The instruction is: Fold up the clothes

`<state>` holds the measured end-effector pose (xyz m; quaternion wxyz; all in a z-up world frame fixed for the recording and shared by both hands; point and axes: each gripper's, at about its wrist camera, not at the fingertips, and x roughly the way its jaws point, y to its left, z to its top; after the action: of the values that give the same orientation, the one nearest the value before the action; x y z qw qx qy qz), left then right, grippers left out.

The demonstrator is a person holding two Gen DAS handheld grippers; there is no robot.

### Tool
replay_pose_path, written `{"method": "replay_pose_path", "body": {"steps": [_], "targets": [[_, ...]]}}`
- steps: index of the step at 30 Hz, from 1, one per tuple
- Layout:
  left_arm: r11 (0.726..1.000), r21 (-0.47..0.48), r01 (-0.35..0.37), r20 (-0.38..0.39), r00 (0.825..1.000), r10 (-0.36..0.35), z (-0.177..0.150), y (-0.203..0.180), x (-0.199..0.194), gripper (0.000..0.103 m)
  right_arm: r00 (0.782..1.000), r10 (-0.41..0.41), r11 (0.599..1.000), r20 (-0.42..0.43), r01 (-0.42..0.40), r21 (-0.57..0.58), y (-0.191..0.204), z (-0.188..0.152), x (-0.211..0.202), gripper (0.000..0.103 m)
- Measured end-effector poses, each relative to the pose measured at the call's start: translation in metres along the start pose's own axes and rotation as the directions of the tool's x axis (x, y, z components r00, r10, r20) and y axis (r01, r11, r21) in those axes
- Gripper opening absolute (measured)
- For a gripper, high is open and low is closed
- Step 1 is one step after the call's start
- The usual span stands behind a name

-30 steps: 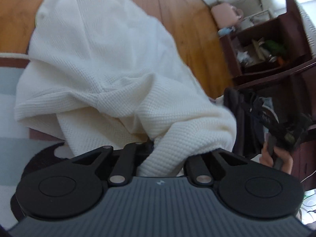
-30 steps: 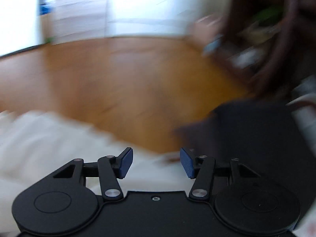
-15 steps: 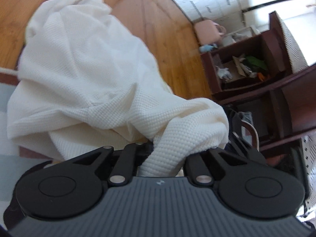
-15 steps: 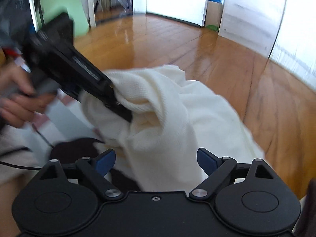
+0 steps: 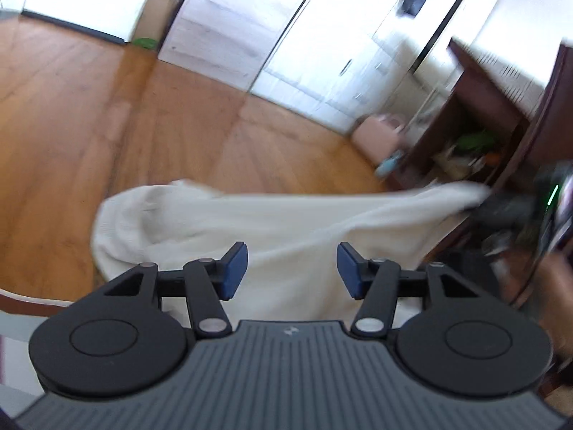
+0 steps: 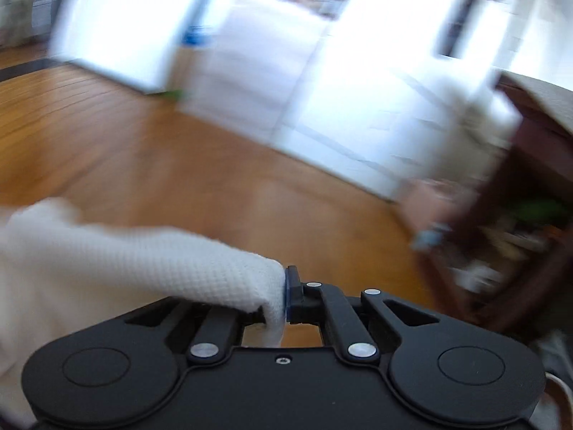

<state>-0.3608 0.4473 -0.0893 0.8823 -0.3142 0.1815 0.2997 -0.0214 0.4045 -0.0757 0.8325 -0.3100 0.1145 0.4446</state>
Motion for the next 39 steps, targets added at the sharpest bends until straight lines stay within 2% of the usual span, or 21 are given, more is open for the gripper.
{"method": "replay_pose_path", "body": {"steps": [3, 5, 6, 9, 11, 14, 16, 18, 20, 21, 23, 24, 26, 27, 28, 30, 33, 35, 36, 38, 39], "targets": [[0.995, 0.08, -0.059, -0.102, 0.992, 0.067, -0.009, -0.002, 0.023, 0.054, 0.986, -0.134, 0.99, -0.1, 0.137, 0.023, -0.035, 0.003, 0.032, 0.005], [0.993, 0.11, -0.053, -0.18, 0.981, 0.072, -0.015, -0.004, 0.041, 0.055, 0.952, -0.206, 0.978, -0.225, 0.211, -0.004, -0.05, -0.013, 0.049, 0.045], [0.994, 0.102, -0.034, -0.209, 0.976, 0.055, -0.017, -0.006, 0.048, 0.056, 0.93, -0.218, 0.974, -0.295, 0.226, -0.005, -0.056, -0.026, 0.058, 0.051], [0.992, 0.126, 0.02, -0.289, 0.957, 0.017, -0.029, -0.015, 0.066, 0.065, 0.905, -0.06, 0.976, -0.422, 0.142, 0.165, -0.072, -0.057, 0.077, 0.051], [0.985, 0.166, 0.049, -0.338, 0.941, 0.011, -0.038, -0.024, 0.077, 0.071, 0.908, 0.067, 0.949, -0.413, 0.069, 0.307, -0.081, -0.078, 0.07, 0.053], [0.934, 0.357, 0.024, -0.377, 0.918, 0.12, -0.06, -0.049, 0.094, 0.082, 0.9, 0.261, 0.89, -0.348, -0.085, 0.449, -0.084, -0.099, 0.06, 0.053], [0.887, 0.462, 0.002, -0.371, 0.908, 0.192, -0.076, -0.062, 0.104, 0.086, 0.868, 0.397, 0.842, -0.297, -0.215, 0.495, -0.073, -0.106, 0.054, 0.055], [0.854, 0.519, -0.039, -0.372, 0.889, 0.266, -0.084, -0.061, 0.119, 0.083, 0.816, 0.511, 0.791, -0.27, -0.323, 0.52, -0.059, -0.113, 0.048, 0.059], [0.835, 0.535, -0.128, -0.345, 0.869, 0.354, -0.083, -0.052, 0.132, 0.012, 0.762, 0.596, 0.75, -0.254, -0.415, 0.514, -0.042, -0.117, 0.041, 0.061], [0.842, 0.518, -0.154, -0.34, 0.866, 0.367, -0.078, -0.045, 0.136, 0.012, 0.742, 0.621, 0.744, -0.252, -0.457, 0.487, -0.033, -0.117, 0.036, 0.061], [0.891, 0.415, -0.181, -0.309, 0.893, 0.326, -0.057, -0.03, 0.127, 0.012, 0.725, 0.641, 0.748, -0.25, -0.519, 0.414, -0.014, -0.11, 0.023, 0.061], [0.903, 0.379, -0.202, -0.271, 0.909, 0.317, -0.046, -0.026, 0.119, 0.012, 0.719, 0.647, 0.748, -0.252, -0.537, 0.389, -0.007, -0.107, 0.019, 0.062], [0.888, 0.373, -0.269, -0.139, 0.93, 0.34, -0.026, -0.026, 0.096, 0.012, 0.691, 0.676, 0.727, -0.256, -0.568, 0.386, 0.003, -0.106, 0.018, 0.068], [0.871, 0.381, -0.311, -0.064, 0.931, 0.36, -0.018, -0.027, 0.083, 0.012, 0.677, 0.688, 0.715, -0.26, -0.574, 0.399, 0.006, -0.108, 0.02, 0.069], [0.854, 0.381, -0.354, 0.007, 0.925, 0.38, -0.01, -0.027, 0.072, 0.012, 0.663, 0.701, 0.703, -0.264, -0.579, 0.412, 0.009, -0.11, 0.022, 0.07], [0.84, 0.338, -0.424, 0.1, 0.904, 0.415, 0.003, -0.02, 0.053, 0.012, 0.637, 0.72, 0.685, -0.277, -0.586, 0.434, 0.017, -0.115, 0.028, 0.07], [0.829, 0.265, -0.493, 0.178, 0.87, 0.461, 0.011, -0.003, 0.034, 0.012, 0.62, 0.718, 0.69, -0.315, -0.576, 0.438, 0.031, -0.118, 0.028, 0.07], [0.811, 0.254, -0.527, 0.208, 0.848, 0.487, 0.009, 0.004, 0.026, 0.011, 0.602, 0.728, 0.681, -0.329, -0.583, 0.443, 0.039, -0.121, 0.028, 0.07], [0.815, 0.241, -0.527, 0.216, 0.848, 0.484, 0.009, 0.006, 0.022, 0.011, 0.594, 0.734, 0.675, -0.33, -0.586, 0.448, 0.043, -0.123, 0.031, 0.07], [0.85, 0.2, -0.488, 0.221, 0.867, 0.446, 0.009, 0.007, 0.013, 0.011, 0.577, 0.747, 0.662, -0.332, -0.594, 0.457, 0.051, -0.124, 0.037, 0.07], [0.858, 0.19, -0.478, 0.234, 0.871, 0.433, 0.01, 0.006, 0.009, 0.011, 0.571, 0.751, 0.657, -0.331, -0.596, 0.462, 0.056, -0.126, 0.044, 0.07]]}}
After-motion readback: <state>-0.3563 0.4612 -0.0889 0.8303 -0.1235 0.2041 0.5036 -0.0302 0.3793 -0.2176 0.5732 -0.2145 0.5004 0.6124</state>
